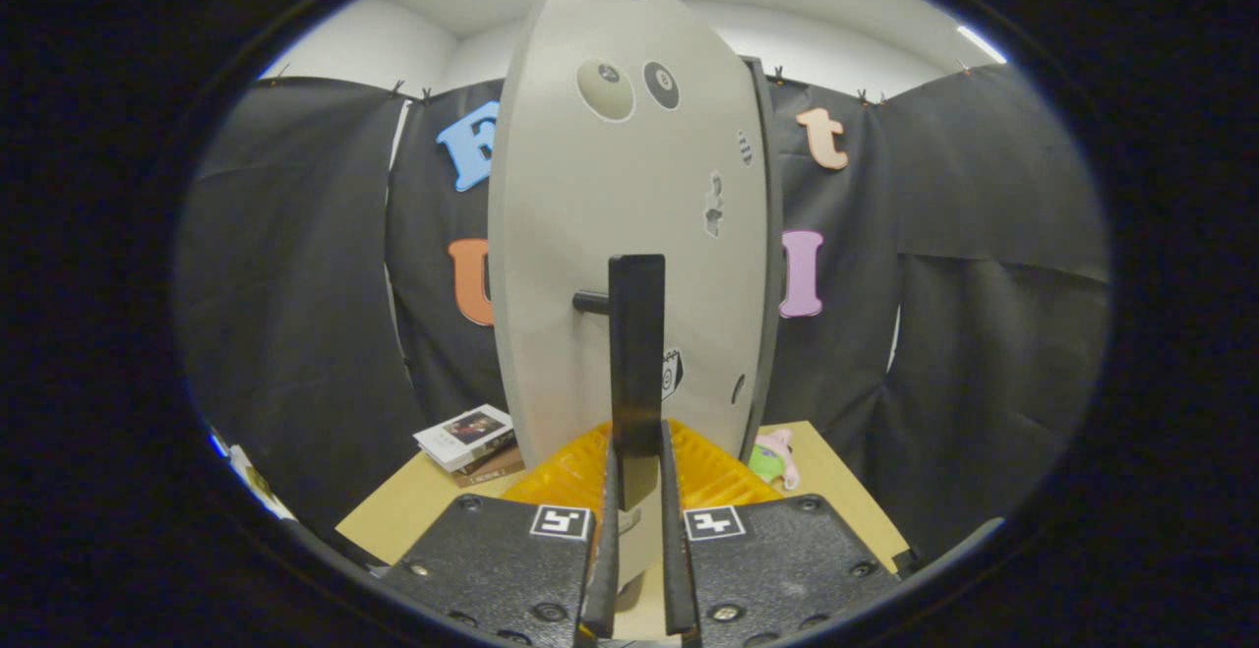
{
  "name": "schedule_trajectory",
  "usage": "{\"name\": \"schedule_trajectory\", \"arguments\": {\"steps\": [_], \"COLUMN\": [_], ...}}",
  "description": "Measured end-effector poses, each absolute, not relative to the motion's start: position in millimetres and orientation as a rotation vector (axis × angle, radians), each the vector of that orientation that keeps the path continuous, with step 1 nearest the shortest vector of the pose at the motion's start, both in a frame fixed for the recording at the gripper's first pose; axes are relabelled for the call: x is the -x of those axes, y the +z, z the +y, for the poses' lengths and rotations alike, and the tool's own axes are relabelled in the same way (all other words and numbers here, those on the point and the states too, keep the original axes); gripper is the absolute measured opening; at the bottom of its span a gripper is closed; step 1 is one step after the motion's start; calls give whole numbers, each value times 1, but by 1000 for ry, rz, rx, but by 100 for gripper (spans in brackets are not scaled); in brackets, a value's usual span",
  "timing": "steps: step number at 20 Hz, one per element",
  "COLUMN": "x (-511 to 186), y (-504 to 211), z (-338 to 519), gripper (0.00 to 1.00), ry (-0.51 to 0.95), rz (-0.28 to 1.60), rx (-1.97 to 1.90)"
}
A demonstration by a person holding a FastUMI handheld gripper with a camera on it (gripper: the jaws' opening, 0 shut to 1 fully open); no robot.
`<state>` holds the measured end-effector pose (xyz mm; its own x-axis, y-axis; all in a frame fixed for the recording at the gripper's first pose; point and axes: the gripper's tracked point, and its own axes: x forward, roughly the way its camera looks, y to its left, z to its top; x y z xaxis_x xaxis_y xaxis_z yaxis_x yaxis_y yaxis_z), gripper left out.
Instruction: Open the shoe cabinet door, grab the shoes and put them into the shoe cabinet, then close the shoe cabinet door.
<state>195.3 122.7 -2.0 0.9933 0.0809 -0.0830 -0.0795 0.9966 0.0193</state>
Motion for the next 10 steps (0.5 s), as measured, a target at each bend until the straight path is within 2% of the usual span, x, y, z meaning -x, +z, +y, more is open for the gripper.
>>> {"name": "schedule_trajectory", "arguments": {"steps": [10], "x": [-184], "y": [-4], "z": [88], "gripper": [10], "ry": [65], "rz": [108], "rx": [-22]}}
